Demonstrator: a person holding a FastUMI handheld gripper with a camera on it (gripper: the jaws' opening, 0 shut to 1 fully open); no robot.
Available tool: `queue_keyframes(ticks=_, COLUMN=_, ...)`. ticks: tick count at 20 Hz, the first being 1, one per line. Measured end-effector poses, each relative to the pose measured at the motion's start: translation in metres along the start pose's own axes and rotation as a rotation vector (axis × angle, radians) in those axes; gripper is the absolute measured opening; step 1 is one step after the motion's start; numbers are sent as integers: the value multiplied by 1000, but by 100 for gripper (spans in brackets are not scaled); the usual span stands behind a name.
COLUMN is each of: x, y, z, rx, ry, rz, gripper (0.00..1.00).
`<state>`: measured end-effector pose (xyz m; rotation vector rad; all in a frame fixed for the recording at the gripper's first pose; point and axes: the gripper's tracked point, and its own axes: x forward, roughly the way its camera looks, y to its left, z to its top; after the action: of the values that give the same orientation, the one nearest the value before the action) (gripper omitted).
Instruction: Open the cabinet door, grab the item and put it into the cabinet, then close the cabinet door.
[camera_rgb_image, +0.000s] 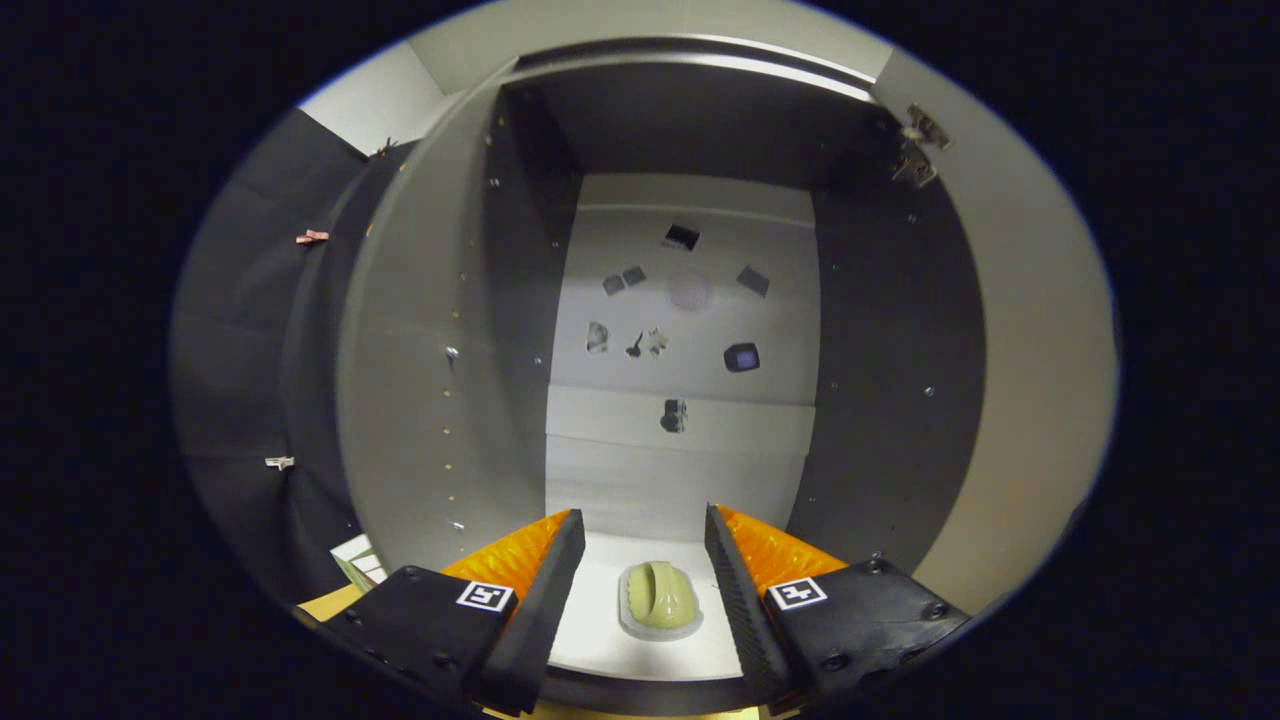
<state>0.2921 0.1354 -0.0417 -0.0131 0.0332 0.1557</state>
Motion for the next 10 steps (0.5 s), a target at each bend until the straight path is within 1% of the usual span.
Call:
queue_keyframes(ticks=4, x=-54, y=13, z=20, rx=24, ry=-38, rz=11, gripper=97)
queue_keyframes(ticks=6, x=-84, y=12, z=27, rx=14, ry=-48, rz=-4, gripper=97)
queue_keyframes(ticks=8, x=-114, y=11, z=35, rx=-31, ry=-72, rz=-11, gripper=97)
queue_keyframes(ticks=10, x=-151, y=18, z=28, rx=-56, ry=-47, rz=25, gripper=97)
